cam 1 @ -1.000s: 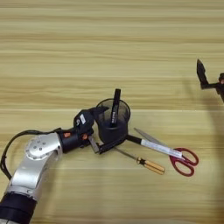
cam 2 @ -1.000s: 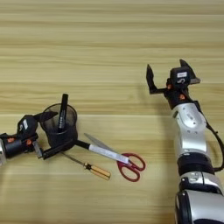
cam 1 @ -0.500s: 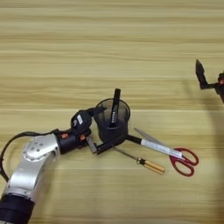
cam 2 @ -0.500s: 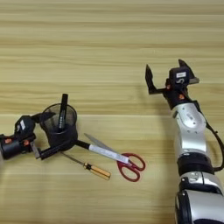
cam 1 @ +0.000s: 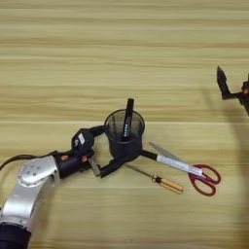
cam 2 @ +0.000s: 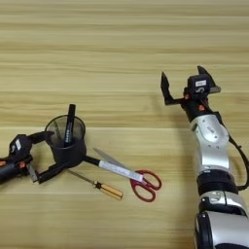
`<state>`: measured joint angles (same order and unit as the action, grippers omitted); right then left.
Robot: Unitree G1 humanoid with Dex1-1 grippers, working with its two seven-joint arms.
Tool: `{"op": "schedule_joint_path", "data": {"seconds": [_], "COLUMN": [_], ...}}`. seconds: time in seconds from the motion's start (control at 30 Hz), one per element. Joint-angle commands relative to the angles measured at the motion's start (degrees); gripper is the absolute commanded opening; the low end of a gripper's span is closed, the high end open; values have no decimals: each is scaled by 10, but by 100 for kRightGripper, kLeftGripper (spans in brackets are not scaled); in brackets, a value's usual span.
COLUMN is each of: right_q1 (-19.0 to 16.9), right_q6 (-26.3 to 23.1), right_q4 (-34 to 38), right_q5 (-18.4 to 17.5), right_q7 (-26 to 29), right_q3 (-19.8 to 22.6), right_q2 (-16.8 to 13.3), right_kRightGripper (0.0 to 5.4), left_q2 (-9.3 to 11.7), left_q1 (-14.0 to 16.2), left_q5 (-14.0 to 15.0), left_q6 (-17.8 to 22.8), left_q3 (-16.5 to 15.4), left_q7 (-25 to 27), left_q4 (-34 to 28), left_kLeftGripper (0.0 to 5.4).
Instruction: Move the objects on the table
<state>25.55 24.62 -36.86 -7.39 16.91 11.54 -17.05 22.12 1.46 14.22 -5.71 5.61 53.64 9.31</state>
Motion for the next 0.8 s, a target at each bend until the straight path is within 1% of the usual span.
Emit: {"op": "schedule_joint_path", "data": {"seconds": [0.03,0.13,0.23,0.33,0.43,0.67,0.8], "right_q1": [11,13,14,16,16,17,17], "right_q6": [8,9,11,14,15,17,18], "right_q4": [-4,-7,-9,-12,-13,-14,-16], "right_q5": [-5,-5,-5,-5,-5,-3,-2], "right_q7": [6,7,8,9,10,11,12], "right_q3": [-1,-1,-1,-1,-1,-2,-3], "right_q2": [1,1,0,1,2,2,1], "right_kRightGripper": [540,540,540,540,540,540,540], "left_q2": [17,25,31,33,37,47,52], "left_q1": [17,31,38,44,50,66,72], "left_q5": [16,23,28,39,44,79,86], "left_q6": [-13,-19,-22,-21,-20,-16,-18], "left_q3": [-10,-14,-19,-31,-41,-67,-79], "left_q7": [20,31,36,39,38,52,51], "left_q4": [-16,-26,-31,-36,-42,-70,-80], "left_kLeftGripper": [539,539,539,539,539,539,539]}}
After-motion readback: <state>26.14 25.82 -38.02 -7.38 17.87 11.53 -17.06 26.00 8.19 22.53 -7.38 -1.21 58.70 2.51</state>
